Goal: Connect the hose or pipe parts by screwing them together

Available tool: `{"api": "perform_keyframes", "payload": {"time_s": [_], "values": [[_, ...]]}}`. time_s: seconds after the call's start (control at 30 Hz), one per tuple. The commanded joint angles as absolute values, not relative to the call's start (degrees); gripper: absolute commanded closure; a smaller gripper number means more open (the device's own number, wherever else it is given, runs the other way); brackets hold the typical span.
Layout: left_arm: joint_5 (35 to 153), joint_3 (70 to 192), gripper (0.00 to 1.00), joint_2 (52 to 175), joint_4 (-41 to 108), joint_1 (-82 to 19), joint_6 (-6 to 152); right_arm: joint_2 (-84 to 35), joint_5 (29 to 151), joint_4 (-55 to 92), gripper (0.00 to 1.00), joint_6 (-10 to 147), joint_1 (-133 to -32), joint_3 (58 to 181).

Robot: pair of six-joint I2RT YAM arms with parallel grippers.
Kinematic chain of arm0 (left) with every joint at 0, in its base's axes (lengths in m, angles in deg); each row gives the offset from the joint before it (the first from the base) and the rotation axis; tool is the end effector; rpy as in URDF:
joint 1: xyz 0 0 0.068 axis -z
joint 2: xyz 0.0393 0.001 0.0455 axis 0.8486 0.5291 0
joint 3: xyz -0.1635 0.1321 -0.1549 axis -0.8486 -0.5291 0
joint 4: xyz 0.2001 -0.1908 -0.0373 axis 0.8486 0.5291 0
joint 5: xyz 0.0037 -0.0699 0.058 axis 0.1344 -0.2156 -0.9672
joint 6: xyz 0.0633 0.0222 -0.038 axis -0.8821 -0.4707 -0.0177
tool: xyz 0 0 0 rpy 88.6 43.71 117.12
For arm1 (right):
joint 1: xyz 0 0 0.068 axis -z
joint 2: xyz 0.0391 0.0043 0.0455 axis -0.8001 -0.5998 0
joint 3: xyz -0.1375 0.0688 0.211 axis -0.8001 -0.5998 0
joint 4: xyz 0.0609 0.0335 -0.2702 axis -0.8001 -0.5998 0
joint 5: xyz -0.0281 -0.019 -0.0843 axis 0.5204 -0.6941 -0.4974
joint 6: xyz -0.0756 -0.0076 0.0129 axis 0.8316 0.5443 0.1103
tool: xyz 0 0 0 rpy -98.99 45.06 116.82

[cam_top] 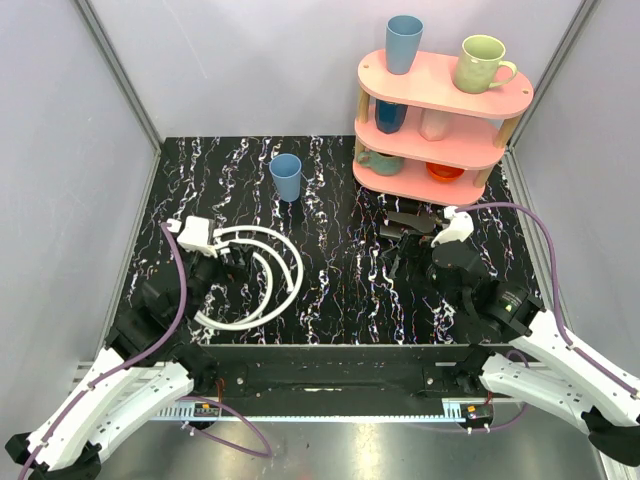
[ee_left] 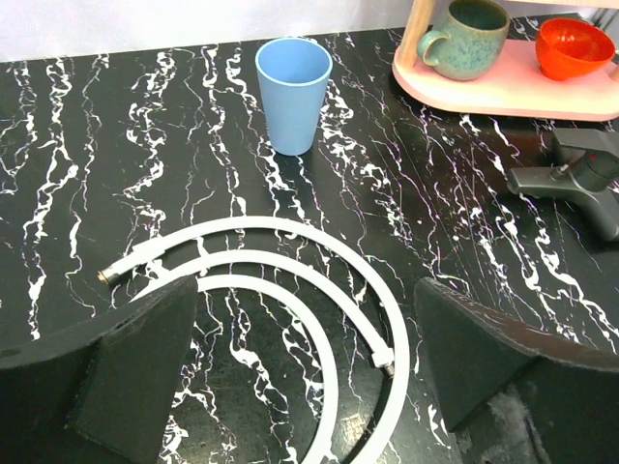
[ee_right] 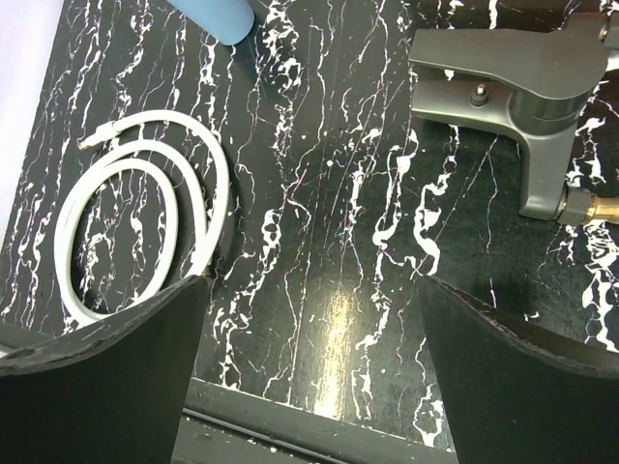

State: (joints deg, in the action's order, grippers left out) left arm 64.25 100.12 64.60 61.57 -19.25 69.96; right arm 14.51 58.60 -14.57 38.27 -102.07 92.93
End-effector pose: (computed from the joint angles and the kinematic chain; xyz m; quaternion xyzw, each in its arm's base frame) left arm 0.1452 -0.0855 0.3252 0.0798 0.7648 -0.1187 0.6282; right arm 0.1569 0.1394 0.3129 0.0231 0.8405 0.2190 0.4951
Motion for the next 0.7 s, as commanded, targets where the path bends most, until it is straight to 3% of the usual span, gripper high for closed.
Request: {"api": "perform_keyframes", "payload": {"time_s": [0.0,0.3,0.47,0.67], "values": [[60.3,100.0,0.01,63.9,58.8,-19.3,69.1,15.0,53.3,-11.7,0.00,38.7,-102.4,92.4],[63.0,102.4,0.01,68.9,62.1,-19.8,71.2,10.2,41.3,-5.4,0.00,41.3,-102.4,90.8],[59.3,103.7,0.01,70.1,64.4,-19.8,72.2,-1.6,34.0,0.3,0.00,51.9,-100.3,96.5],[57.9,104.0,0.01,69.6,65.3,-19.9,72.7,-12.4,48.7,-0.5,0.00,51.2,-86.6,104.7]]}}
